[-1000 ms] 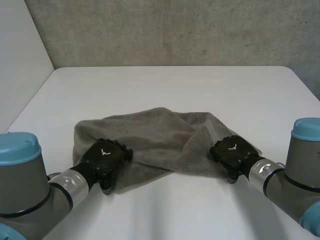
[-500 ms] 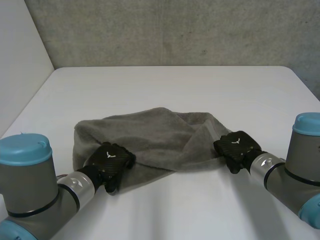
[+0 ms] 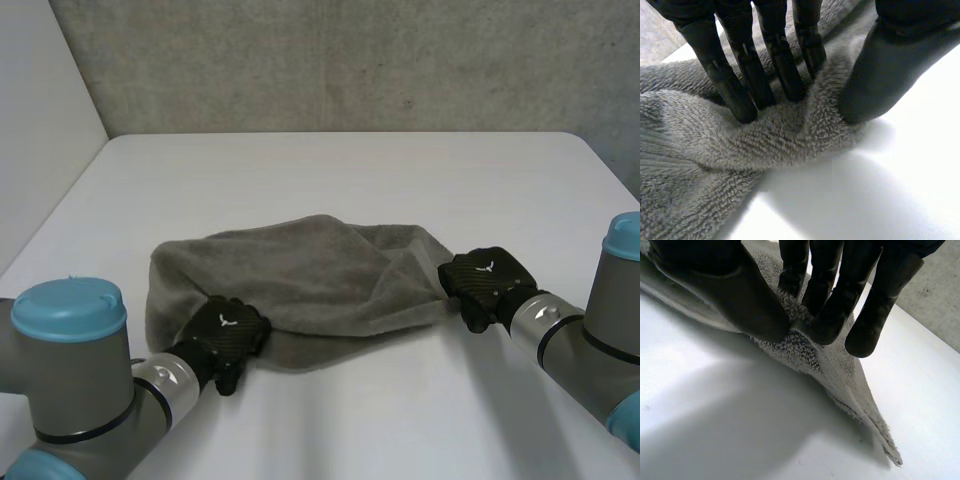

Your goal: Fold the towel.

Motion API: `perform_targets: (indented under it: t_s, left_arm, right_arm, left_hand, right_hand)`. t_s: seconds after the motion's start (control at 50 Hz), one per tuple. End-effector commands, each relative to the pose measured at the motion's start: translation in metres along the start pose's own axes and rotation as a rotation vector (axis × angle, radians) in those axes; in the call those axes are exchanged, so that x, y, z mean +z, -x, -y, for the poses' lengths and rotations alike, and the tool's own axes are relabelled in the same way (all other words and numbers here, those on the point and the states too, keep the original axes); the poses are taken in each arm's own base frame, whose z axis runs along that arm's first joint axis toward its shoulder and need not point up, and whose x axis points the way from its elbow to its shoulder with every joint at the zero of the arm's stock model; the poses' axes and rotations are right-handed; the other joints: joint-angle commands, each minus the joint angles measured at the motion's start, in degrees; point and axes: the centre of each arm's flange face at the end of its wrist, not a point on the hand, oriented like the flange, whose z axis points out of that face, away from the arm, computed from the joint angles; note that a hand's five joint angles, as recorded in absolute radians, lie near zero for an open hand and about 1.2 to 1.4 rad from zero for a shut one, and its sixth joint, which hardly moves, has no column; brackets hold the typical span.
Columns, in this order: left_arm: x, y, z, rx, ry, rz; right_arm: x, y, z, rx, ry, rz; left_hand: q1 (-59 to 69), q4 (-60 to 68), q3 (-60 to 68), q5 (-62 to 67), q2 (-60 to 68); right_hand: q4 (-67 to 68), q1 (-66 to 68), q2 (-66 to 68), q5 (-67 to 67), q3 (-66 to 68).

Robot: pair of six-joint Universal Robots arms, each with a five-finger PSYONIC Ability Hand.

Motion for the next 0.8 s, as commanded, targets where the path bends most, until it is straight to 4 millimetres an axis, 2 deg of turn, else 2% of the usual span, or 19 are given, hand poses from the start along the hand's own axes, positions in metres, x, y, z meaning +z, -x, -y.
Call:
perform_targets:
  t_s: [0.02,0.18,0.22,0.24,0.28,0.3,0.32,0.34,0.38,0.4,0.42,0.48,0.52,0.56,0.62,0.66,0.68,0.72,0.8]
  left_arm:
    - [0.005,0.009,0.002,-0.002,-0.014,0.053]
    - [-0.001,0.025,0.025,-0.003,-0.088,0.111]
    - [-0.018,0.045,0.054,0.007,-0.189,0.183]
    - [-0.018,0.045,0.054,0.007,-0.189,0.183]
    - [-0.035,0.065,0.082,0.021,-0.292,0.260]
    - [-0.035,0.065,0.082,0.021,-0.293,0.260]
    - [-0.044,0.074,0.098,0.030,-0.347,0.293]
    - [-0.044,0.074,0.098,0.030,-0.347,0.293]
    - [-0.060,0.086,0.126,0.037,-0.440,0.338]
    - [-0.060,0.086,0.126,0.037,-0.440,0.339]
    - [-0.065,0.091,0.136,0.039,-0.461,0.350]
    - [-0.070,0.100,0.148,0.033,-0.447,0.358]
    - [-0.067,0.106,0.148,0.023,-0.409,0.353]
    - [-0.042,0.115,0.133,-0.012,-0.289,0.318]
    - [-0.030,0.116,0.128,-0.021,-0.239,0.294]
    - [-0.013,0.119,0.123,-0.031,-0.173,0.261]
    - [-0.013,0.119,0.123,-0.031,-0.173,0.261]
    - [0.011,0.124,0.116,-0.046,-0.117,0.236]
    - [0.030,0.130,0.119,-0.047,-0.109,0.231]
  right_arm:
    - [-0.003,-0.003,0.007,-0.001,-0.021,-0.015]
    - [-0.022,-0.014,0.036,-0.018,-0.093,-0.052]
    - [-0.040,-0.025,0.062,-0.032,-0.154,-0.086]
    - [-0.040,-0.025,0.063,-0.032,-0.155,-0.086]
    - [-0.057,-0.034,0.092,-0.039,-0.219,-0.115]
    - [-0.057,-0.034,0.092,-0.039,-0.219,-0.115]
    - [-0.065,-0.038,0.105,-0.038,-0.237,-0.123]
    - [-0.065,-0.038,0.105,-0.038,-0.237,-0.123]
    - [-0.076,-0.043,0.123,-0.037,-0.226,-0.111]
    - [-0.076,-0.043,0.123,-0.037,-0.226,-0.111]
    - [-0.078,-0.044,0.127,-0.033,-0.205,-0.093]
    - [-0.071,-0.046,0.129,-0.033,-0.146,-0.060]
    - [-0.062,-0.045,0.129,-0.051,-0.115,-0.038]
    - [-0.047,-0.047,0.129,-0.113,-0.064,-0.026]
    - [-0.041,-0.046,0.128,-0.144,-0.035,-0.008]
    - [-0.024,-0.038,0.121,-0.197,0.029,0.040]
    - [-0.023,-0.038,0.121,-0.197,0.030,0.040]
    - [-0.004,-0.026,0.115,-0.243,0.074,0.064]
    - [0.015,-0.019,0.113,-0.295,0.089,0.039]
  left_hand:
    - [12.96,12.48,12.68,3.39,13.09]
    - [12.96,12.48,12.68,3.39,13.09]
    - [12.96,12.48,12.68,3.39,13.09]
    - [12.96,12.48,12.68,3.39,13.09]
    - [12.96,12.48,12.68,3.39,13.09]
    - [12.96,12.48,12.68,3.39,13.09]
    - [12.96,12.48,12.68,3.39,13.09]
    - [12.96,12.48,12.68,3.39,13.09]
    - [12.96,12.48,12.68,3.39,13.09]
    - [12.96,12.48,12.68,3.39,13.09]
    - [12.96,12.48,12.68,3.39,13.09]
    - [12.96,12.48,12.68,3.39,13.09]
    - [12.96,12.48,12.68,3.39,13.09]
    - [12.96,12.48,12.68,3.39,13.09]
    - [12.96,12.48,12.68,3.39,13.09]
    - [12.96,12.48,12.68,3.39,13.09]
    - [12.96,12.48,12.68,3.39,13.09]
    - [12.96,12.48,12.68,3.39,13.09]
    - [12.96,12.48,12.68,3.39,13.09]
  right_hand:
    - [3.59,4.52,5.27,3.43,3.77]
    - [3.59,4.52,5.27,3.43,3.77]
    - [3.59,4.52,5.27,3.43,3.77]
    - [3.59,4.52,5.27,3.43,3.77]
    - [3.59,4.52,5.27,3.43,3.77]
    - [3.59,4.52,5.27,3.43,3.77]
    - [3.59,4.52,5.27,3.43,3.77]
    - [3.59,4.52,5.27,3.43,3.77]
    - [3.59,4.52,5.27,3.43,3.77]
    - [3.59,4.52,5.27,3.43,3.77]
    - [3.59,4.52,5.27,3.43,3.77]
    - [3.59,4.52,5.27,3.43,3.77]
    - [3.59,4.52,5.27,3.43,3.77]
    - [3.59,4.52,5.27,3.43,3.77]
    - [3.59,4.52,5.27,3.43,3.77]
    - [3.59,4.52,5.27,3.43,3.77]
    - [3.59,4.52,5.27,3.43,3.77]
    - [3.59,4.52,5.27,3.43,3.77]
    - [3.59,4.52,5.27,3.43,3.77]
